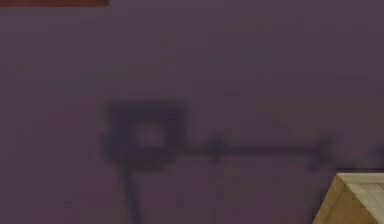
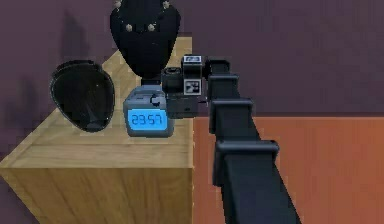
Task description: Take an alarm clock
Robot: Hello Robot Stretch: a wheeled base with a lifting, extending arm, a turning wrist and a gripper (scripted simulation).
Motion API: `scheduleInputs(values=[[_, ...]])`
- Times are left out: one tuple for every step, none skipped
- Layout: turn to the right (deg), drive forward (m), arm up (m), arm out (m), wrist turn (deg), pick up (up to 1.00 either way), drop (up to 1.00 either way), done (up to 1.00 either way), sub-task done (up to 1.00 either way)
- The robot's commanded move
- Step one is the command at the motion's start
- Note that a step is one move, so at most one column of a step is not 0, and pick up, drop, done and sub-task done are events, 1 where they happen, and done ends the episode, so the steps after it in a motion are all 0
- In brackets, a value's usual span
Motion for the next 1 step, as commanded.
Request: scheduleInputs(values=[[0.0,0.00,0.00,0.00,0.0,0.00,0.00,1.00,0.00]])
